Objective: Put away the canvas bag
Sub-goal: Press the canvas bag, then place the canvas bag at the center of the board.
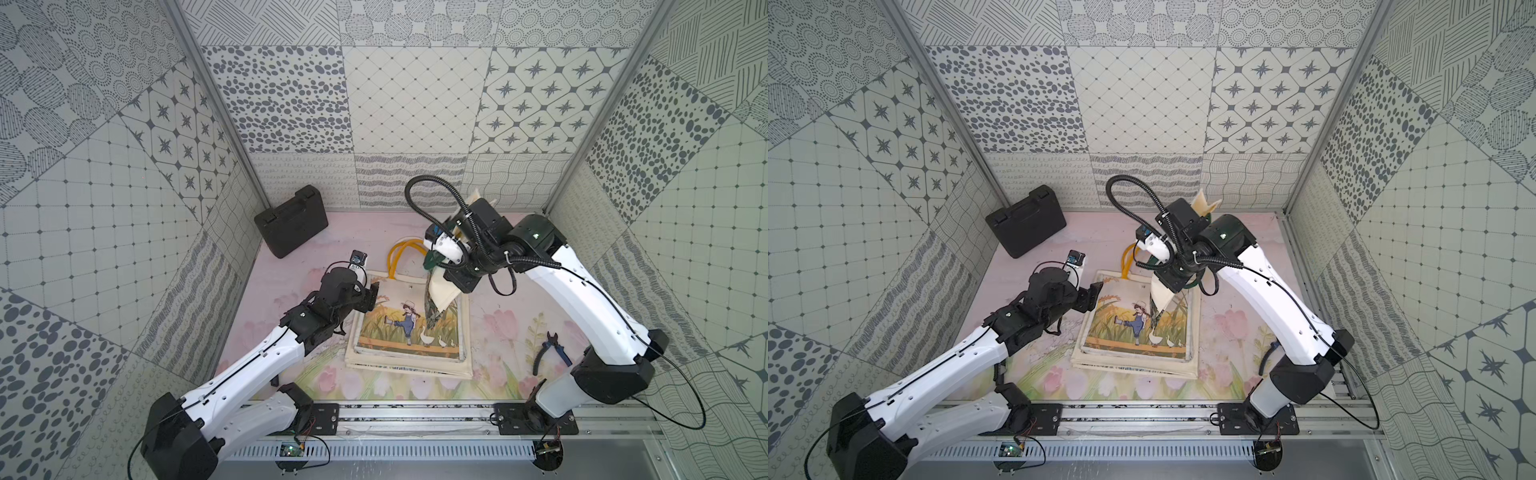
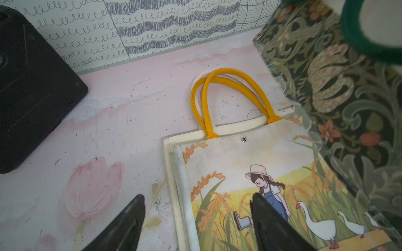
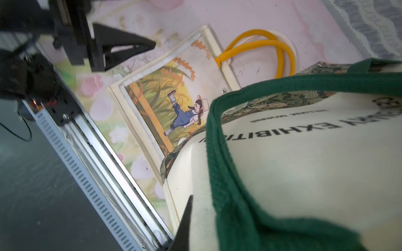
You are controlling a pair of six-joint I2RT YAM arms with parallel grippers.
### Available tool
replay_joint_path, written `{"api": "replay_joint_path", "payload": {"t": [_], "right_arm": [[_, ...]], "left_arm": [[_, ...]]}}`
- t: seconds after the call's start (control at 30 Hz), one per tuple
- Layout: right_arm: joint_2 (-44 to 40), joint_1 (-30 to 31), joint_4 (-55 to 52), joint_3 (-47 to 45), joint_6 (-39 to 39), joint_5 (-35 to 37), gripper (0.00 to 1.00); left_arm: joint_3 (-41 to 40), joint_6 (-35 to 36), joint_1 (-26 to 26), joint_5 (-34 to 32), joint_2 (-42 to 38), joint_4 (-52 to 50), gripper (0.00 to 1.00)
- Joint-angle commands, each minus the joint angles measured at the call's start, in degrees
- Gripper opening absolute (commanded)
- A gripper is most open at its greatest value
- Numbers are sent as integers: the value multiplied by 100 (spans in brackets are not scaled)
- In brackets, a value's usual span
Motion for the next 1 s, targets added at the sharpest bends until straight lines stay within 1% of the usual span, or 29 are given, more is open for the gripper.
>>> {"api": "replay_joint_path", "payload": {"t": [0.0,0.1,0.2,0.33,0.47,0.53,0.6,0.63,0.67,0.7,0.73,0.77,0.87,0.97], "right_arm": [[-271,346,219,-218,-1428,252,0],[-620,436,575,-502,-1689,174,0],[-1007,432,1097,-910,-1600,105,0],[-1249,330,1430,-1248,-1350,-519,0],[-1238,5,1528,-1581,-1172,-1403,0],[-1099,-314,1482,-1645,-1025,-2010,0],[-864,-730,1344,-1607,-826,-2897,0],[-729,-914,1274,-1579,-708,-3224,0],[-552,-1095,1149,-1538,-566,-3527,0],[-361,-1236,1012,-1490,-491,-3685,2],[-230,-1302,1007,-1499,-379,-3621,5],[-144,-1315,1034,-1538,-330,-3468,0],[52,-1330,1082,-1592,-293,-3306,0],[42,-1343,1281,-1684,-115,-3257,0]], "left_arm": [[-34,-79,52,85,-77,6,78],[-116,-79,61,47,-140,27,78],[-158,-89,72,11,-177,39,78],[-134,-82,69,-134,-180,24,78],[-134,-70,74,-310,-281,47,78],[-167,-62,72,-414,-347,71,78],[-176,-62,74,-502,-404,55,78],[-174,-53,69,-530,-422,35,78],[-169,-56,65,-550,-445,20,78],[-177,-44,69,-553,-461,-1,78],[-177,-40,73,-553,-467,-7,79],[-184,-43,73,-555,-476,-27,79],[-194,-64,76,-531,-459,-31,79],[-180,-62,78,-500,-433,-42,79]]}}
